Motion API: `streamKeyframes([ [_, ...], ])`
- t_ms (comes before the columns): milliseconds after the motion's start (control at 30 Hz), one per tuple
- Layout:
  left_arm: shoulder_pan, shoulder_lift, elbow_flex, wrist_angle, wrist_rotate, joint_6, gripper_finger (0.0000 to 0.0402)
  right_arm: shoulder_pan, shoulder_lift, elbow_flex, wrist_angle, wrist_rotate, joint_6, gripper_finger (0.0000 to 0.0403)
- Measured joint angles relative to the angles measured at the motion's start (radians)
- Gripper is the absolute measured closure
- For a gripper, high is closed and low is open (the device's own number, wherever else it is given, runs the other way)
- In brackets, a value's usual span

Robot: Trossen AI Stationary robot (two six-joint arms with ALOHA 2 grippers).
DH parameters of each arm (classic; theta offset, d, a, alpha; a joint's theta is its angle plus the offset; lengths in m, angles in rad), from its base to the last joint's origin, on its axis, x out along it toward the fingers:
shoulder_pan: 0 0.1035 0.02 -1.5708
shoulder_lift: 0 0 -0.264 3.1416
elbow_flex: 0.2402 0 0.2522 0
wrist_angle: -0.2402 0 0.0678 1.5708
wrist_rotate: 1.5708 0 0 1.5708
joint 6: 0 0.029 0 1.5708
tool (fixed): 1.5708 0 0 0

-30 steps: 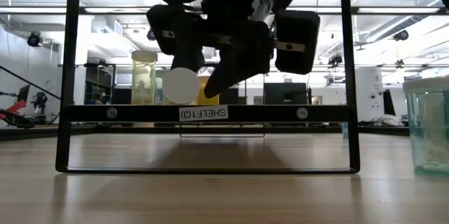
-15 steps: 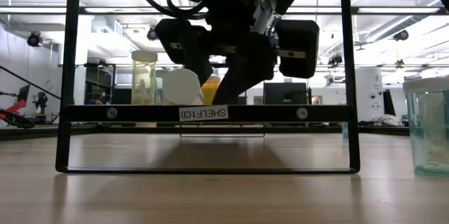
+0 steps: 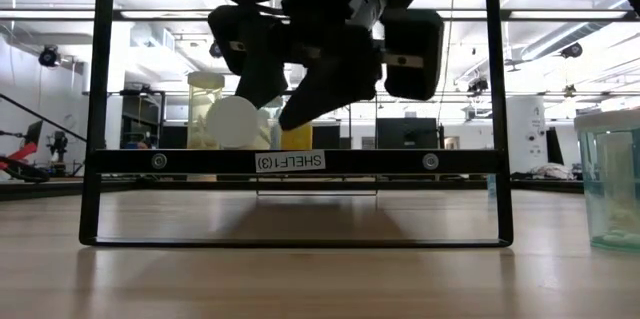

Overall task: Pick and place medicine bottles onto shelf by color
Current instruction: Adjust the yellow pill bottle on the shelf

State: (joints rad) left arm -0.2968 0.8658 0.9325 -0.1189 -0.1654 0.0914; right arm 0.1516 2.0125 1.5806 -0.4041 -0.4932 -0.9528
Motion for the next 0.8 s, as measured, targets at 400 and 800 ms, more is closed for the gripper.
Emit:
streamKeyframes([
  [400, 0.000, 0.000, -0.001, 0.006, 0.000, 0.002, 0.0402, 0.003, 0.047, 0.001, 0.002, -0.015, 0.037, 0.0232],
  [800, 0.000, 0.000, -0.001, 0.007, 0.000, 0.002, 0.0402, 0.003, 0.035, 0.011, -0.003, -0.001, 0.136, 0.0232],
])
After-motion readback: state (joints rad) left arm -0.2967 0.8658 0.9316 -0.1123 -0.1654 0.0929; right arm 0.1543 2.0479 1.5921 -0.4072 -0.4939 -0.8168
